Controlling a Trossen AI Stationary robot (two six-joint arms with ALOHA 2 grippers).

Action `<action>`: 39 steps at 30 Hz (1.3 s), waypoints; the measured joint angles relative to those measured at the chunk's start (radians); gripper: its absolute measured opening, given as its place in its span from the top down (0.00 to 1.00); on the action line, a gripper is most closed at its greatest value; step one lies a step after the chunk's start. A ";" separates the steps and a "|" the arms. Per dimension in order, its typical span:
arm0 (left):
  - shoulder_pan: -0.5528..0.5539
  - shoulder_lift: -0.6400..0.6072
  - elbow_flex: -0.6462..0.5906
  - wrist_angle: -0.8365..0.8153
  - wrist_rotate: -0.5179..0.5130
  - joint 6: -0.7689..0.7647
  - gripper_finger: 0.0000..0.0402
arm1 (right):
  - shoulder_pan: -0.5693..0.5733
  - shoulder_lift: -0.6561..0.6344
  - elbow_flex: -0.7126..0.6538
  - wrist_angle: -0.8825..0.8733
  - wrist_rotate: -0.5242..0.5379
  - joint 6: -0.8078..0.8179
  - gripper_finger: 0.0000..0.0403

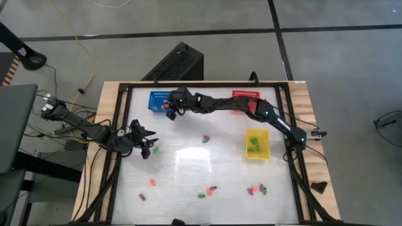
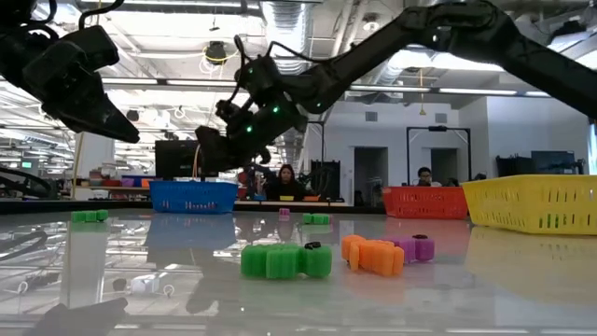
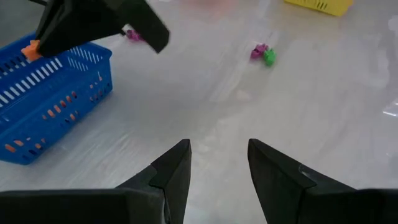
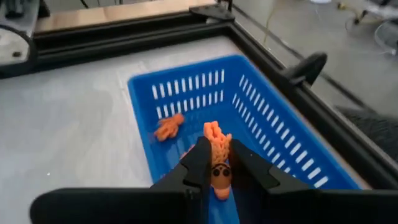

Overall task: Sort Halloween decoration
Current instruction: Put the skeleton toy into the blue bin, then put the purple skeleton toy into the red bin

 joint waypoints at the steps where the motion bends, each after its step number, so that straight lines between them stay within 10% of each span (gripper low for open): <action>1: 0.000 0.000 0.000 -0.001 0.000 0.005 0.63 | -0.004 0.008 0.008 -0.009 -0.012 0.005 0.80; 17: 0.000 0.000 0.000 -0.003 0.000 0.027 0.63 | -0.020 -0.004 0.026 -0.072 -0.119 0.006 0.49; 29: 0.000 0.000 0.000 -0.007 0.000 0.025 0.63 | 0.094 -0.182 0.141 -0.877 -0.444 -0.039 0.50; 39: 0.000 0.000 0.000 -0.007 0.000 0.015 0.63 | 0.366 -0.301 0.139 -1.563 -0.462 -0.089 0.53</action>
